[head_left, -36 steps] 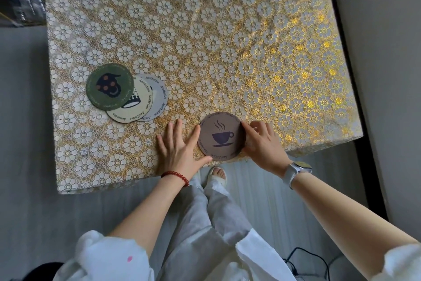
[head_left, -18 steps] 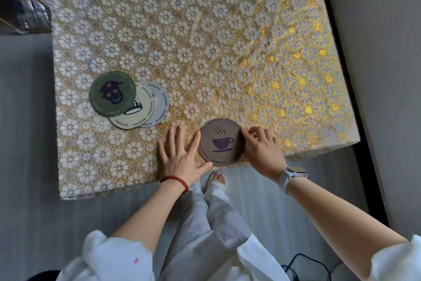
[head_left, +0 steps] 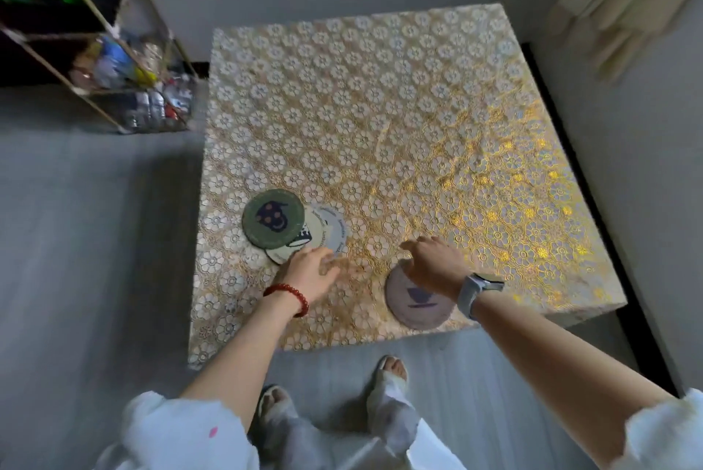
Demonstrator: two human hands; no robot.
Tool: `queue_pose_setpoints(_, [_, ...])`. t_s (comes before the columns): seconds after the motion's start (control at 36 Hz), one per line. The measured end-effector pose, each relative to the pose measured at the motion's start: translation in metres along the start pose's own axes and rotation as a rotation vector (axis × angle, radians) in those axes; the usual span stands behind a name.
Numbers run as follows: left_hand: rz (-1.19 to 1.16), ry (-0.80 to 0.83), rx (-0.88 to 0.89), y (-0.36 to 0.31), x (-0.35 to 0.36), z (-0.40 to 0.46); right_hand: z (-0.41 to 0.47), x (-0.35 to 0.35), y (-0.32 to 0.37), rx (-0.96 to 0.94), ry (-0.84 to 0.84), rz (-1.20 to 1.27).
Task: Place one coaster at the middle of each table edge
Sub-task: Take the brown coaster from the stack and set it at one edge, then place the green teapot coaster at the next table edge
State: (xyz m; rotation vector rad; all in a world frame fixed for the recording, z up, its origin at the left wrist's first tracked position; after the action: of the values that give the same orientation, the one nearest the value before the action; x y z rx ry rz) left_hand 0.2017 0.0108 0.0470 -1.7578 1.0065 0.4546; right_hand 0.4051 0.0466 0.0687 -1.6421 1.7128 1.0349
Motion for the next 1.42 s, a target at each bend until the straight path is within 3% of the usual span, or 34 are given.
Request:
queue_pose_setpoints(0.17, [0.0, -0.195, 0.041, 0.036, -0.082, -0.026, -0.007, -0.014, 0.097, -0.115, -0.051, 0.083])
queue_pose_setpoints(0.36, [0.023, -0.374, 0.091, 0.132, -0.155, -0.085, -0.014, 0.007, 0.225, -0.116, -0.132, 0.258])
queue_pose_setpoints(0.53, [0.052, -0.413, 0.064, 0.233, -0.219, -0.13, -0.015, 0.039, 0.335, -0.075, -0.137, 0.315])
queue_pose_setpoints(0.69, [0.072, -0.38, 0.097, 0.284, -0.268, -0.128, -0.006, 0.053, 0.398, -0.04, -0.089, 0.364])
queue_pose_setpoints(0.83, [0.097, -0.261, 0.181, 0.282, -0.273, -0.083, 0.013, 0.041, 0.395, 0.062, -0.157, 0.428])
queue_pose_setpoints(1.03, [0.177, 0.005, 0.351, 0.255, -0.274, 0.011, 0.056, 0.02, 0.336, 0.406, -0.295, 0.43])
queue_pose_setpoints(1.22, [0.455, 0.2, 0.466, 0.223, -0.278, 0.128, 0.102, 0.02, 0.272, 0.795, -0.194, 0.501])
queue_pose_setpoints(1.42, [0.609, 0.409, 0.599, 0.191, -0.259, 0.199, 0.114, 0.025, 0.273, 0.994, -0.183, 0.503])
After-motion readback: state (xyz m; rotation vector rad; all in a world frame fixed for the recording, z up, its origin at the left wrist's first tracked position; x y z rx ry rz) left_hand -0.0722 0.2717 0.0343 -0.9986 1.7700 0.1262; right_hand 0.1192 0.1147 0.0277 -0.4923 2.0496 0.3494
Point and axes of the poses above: each hand's wrist, its own z-axis towards the middle knuckle, its own x-axis out of the palm, y = z × x, the point moved 3 cm from there along z, towards the middle knuckle, and after that the axes turned 10 degrees about x, right-handed, at the moved point
